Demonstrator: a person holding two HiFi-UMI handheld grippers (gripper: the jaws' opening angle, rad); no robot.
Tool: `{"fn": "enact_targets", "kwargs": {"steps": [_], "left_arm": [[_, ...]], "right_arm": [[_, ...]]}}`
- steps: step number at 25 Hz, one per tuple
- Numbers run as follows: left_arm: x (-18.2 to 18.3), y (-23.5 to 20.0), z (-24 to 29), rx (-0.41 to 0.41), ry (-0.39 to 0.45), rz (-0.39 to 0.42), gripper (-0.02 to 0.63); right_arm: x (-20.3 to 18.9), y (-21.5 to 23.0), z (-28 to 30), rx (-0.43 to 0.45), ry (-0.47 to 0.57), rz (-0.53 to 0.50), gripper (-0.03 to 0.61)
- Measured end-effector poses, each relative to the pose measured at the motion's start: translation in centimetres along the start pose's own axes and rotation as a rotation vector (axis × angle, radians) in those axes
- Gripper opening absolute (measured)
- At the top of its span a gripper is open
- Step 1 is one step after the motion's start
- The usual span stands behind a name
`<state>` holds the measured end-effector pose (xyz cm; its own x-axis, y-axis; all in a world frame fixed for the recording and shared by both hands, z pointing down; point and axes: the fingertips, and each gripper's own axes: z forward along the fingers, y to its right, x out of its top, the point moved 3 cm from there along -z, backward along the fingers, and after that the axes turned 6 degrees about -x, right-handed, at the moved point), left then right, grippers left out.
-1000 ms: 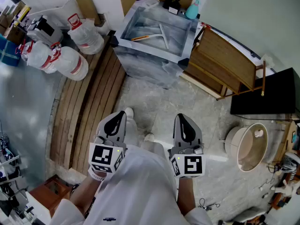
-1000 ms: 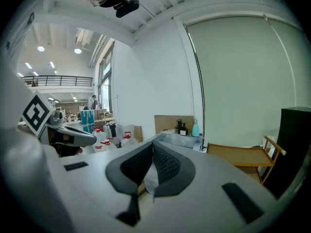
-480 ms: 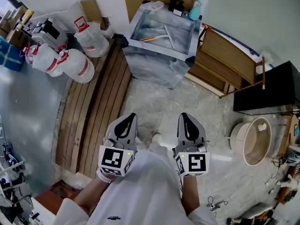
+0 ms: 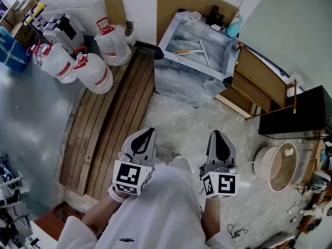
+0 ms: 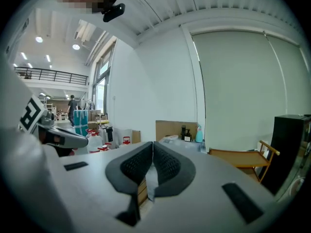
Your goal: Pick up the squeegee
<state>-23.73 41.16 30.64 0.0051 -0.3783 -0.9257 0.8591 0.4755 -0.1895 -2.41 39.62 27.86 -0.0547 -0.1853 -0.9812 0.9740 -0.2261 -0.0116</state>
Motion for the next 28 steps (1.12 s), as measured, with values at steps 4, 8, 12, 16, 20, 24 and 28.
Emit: {"fn": "enact_targets", "kwargs": {"steps": [4, 8, 12, 16, 20, 24, 28], "left_arm": [[-0.1, -2.6, 0.2, -0.015, -0.001, -0.018, 0.005], [0.3, -4.5, 1.0, -0.015, -0.003, -0.025, 0.005], [0.8, -6.4, 4.0, -0.001, -0.022, -0.043, 0.005], [1.8, -7.4, 8.2, 0.005, -0.044, -0.030, 0.005], [4.1, -8.7, 14.2, 0.033, -0.052, -0.010, 0.005], [7.7, -8.8, 21.4, 0.058, -0.070, 0.002, 0.005], [10.9, -7.6, 28.9, 0.046, -0.082, 0.033, 0.005]], "right_arm": [[-0.3, -2.1, 1.9, -0.007, -0.020, 0.001, 0.006], [0.0, -3.2, 3.9, 0.008, -0.038, -0.006, 0.006], [0.2, -2.4, 7.6, 0.027, -0.045, 0.001, 0.006], [0.7, -0.8, 12.1, 0.063, -0.029, 0.010, 0.006], [1.5, 2.5, 18.3, 0.099, -0.021, 0.003, 0.006], [3.6, 7.5, 24.4, 0.139, -0.016, 0.006, 0.006], [5.5, 12.8, 29.8, 0.184, -0.001, -0.006, 0.006]]}}
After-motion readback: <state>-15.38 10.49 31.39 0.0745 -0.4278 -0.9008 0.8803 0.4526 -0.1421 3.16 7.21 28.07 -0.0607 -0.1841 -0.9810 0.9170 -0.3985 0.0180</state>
